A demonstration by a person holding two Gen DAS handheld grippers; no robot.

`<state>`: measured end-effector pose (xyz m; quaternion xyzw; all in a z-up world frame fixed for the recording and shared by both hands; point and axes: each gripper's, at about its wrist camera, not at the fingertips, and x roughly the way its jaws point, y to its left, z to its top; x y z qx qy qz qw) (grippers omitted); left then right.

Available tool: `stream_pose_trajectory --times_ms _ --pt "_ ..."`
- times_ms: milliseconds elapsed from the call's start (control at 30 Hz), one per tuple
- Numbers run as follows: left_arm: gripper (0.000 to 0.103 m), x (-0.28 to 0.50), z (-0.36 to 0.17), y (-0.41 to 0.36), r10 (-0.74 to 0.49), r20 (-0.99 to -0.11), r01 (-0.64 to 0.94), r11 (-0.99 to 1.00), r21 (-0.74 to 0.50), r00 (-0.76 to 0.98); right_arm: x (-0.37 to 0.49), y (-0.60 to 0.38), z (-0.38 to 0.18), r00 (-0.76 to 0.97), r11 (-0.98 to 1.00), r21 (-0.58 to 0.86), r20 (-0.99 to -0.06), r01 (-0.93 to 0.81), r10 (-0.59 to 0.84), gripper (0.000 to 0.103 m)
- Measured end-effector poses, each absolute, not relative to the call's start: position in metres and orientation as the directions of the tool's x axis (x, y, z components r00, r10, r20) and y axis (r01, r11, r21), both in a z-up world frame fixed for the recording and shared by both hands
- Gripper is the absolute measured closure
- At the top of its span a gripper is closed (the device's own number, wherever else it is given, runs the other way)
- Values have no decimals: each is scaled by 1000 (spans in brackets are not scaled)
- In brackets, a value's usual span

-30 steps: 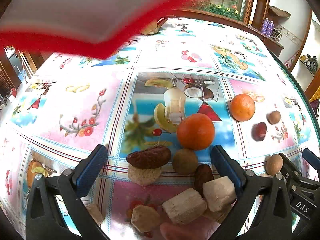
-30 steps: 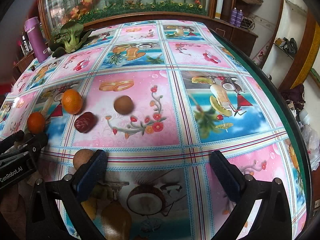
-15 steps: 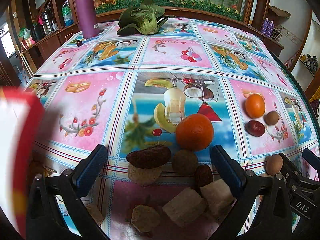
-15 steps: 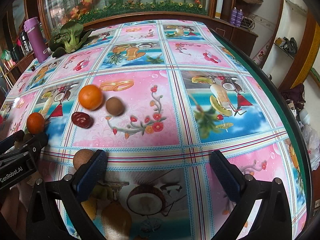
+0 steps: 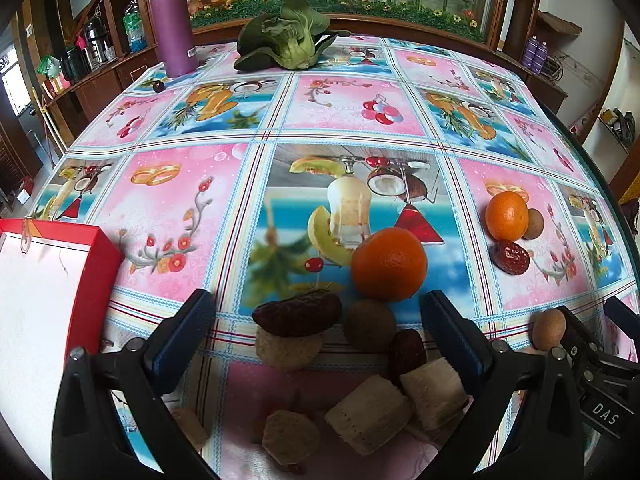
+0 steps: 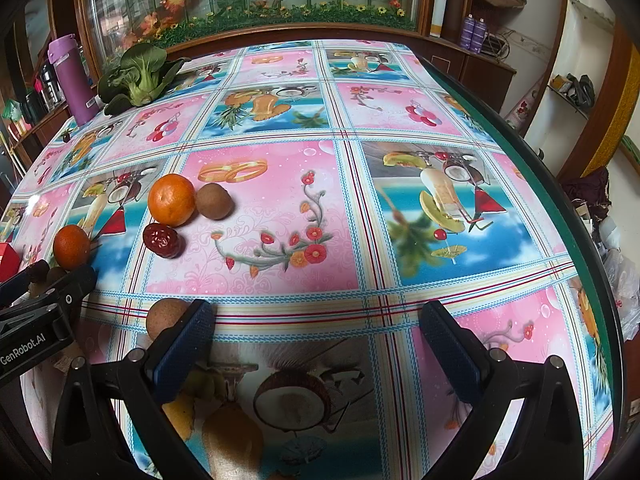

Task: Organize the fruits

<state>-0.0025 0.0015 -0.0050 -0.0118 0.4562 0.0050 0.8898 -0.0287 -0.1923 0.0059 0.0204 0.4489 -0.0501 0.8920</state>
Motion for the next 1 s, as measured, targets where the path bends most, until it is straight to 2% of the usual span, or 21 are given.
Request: stream_pose_trajectory --times_ms 567,700,800,1000 --pt "0 -4 -3 3 -10 -824 -3 1000 -15 566 -29 -191 5 591 994 -9 -804 108 -71 0" --pt "0 -19 13 14 1 -814 -21 1000 -14 581 -35 -189 8 570 999 19 -822 50 -13 1" --pt "0 -47 28 25 21 -784 -28 1000 4 621 -56 -187 21 641 998 66 -766 3 49 1" --pt "0 -98 66 59 72 -691 -56 997 45 719 -99 -169 56 779 995 2 -622 -100 80 1"
